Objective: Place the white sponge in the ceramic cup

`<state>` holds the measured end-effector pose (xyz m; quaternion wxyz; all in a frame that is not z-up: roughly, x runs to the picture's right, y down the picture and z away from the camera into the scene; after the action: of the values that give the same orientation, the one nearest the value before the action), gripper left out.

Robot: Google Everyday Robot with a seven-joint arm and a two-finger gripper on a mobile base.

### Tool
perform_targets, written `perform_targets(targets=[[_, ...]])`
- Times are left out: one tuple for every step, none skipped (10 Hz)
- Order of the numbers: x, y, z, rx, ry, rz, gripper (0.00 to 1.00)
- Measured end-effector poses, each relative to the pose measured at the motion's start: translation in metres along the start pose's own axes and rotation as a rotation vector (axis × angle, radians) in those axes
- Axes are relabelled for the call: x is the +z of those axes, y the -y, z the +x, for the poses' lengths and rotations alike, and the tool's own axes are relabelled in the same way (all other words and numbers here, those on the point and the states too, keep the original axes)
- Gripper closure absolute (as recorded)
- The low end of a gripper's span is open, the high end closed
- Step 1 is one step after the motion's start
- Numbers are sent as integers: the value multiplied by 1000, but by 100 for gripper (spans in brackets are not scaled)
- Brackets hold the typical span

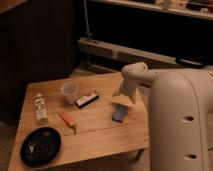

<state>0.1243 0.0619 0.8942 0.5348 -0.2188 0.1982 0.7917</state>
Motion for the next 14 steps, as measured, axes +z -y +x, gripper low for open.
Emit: perform_targets(targets=[[-2,3,3,-3,-10,-7,20],[-1,5,5,-6,-19,-13,20],[1,6,8,-13,-31,-13,20],[5,6,11,-25,-42,-10,20],[12,2,14,-43,-56,-8,20],[20,2,18,-54,-71,-5,20],[25,4,21,-58,-82,1,20],[33,4,26,-65,-99,10,20],[39,2,30,-77,-108,21,20],[43,2,34,-78,-116,29,20],[47,6,36,-75,-120,40,20],[49,6,37,-75,-123,46,20],[52,4,40,-80,-126,56,24],[53,3,41,-81,-128,60,31]])
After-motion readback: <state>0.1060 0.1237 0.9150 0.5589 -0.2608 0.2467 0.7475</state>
